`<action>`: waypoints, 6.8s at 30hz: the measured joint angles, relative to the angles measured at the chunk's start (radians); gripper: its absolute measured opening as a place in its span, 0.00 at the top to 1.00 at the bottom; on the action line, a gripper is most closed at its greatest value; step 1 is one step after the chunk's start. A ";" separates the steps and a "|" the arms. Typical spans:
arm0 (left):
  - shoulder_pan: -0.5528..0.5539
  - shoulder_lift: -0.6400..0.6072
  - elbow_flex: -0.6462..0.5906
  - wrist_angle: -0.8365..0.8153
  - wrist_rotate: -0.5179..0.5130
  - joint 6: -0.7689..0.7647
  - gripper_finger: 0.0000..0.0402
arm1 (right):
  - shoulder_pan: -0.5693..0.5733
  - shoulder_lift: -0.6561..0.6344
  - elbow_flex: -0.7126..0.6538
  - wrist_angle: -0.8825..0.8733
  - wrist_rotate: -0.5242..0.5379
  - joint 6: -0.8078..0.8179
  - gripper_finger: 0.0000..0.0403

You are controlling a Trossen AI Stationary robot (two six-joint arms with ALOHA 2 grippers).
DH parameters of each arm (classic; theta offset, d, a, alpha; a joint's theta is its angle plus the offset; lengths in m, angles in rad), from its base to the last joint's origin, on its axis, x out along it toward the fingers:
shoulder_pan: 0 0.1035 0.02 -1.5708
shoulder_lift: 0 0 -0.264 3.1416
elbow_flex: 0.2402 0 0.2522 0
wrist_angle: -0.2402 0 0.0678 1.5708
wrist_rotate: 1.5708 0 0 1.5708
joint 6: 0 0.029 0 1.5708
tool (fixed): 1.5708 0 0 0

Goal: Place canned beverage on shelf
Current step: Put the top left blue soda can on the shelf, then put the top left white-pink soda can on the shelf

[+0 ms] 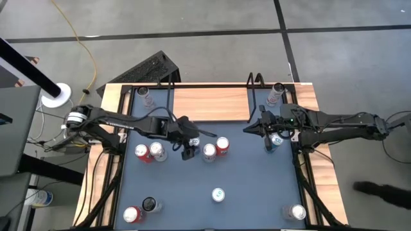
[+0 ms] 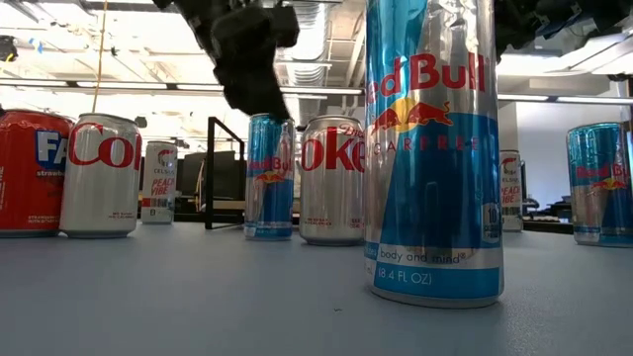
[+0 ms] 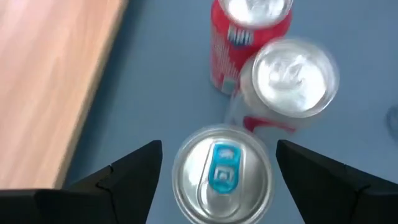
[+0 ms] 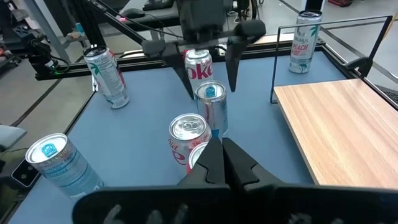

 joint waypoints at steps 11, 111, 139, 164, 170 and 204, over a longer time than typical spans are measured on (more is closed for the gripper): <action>-0.001 0.049 -0.001 0.007 -0.003 0.000 0.24 | 0.021 0.000 0.000 -0.001 0.000 0.001 1.00; 0.871 0.283 0.457 -0.319 0.394 0.731 0.33 | 0.034 0.150 0.000 0.157 0.025 -0.077 1.00; 0.844 0.268 0.658 -0.468 0.465 0.709 0.32 | 0.032 0.150 0.000 0.157 0.023 -0.045 1.00; 0.287 -0.448 0.277 -0.707 0.107 0.281 0.59 | 0.153 0.150 0.000 0.269 0.024 0.017 1.00; 0.262 -0.613 0.069 -0.707 0.108 0.121 0.59 | 0.153 0.150 0.000 0.269 0.025 -0.021 1.00; 1.072 -0.189 0.231 -0.713 0.006 0.376 0.39 | 0.113 0.150 0.000 0.169 0.026 -0.068 1.00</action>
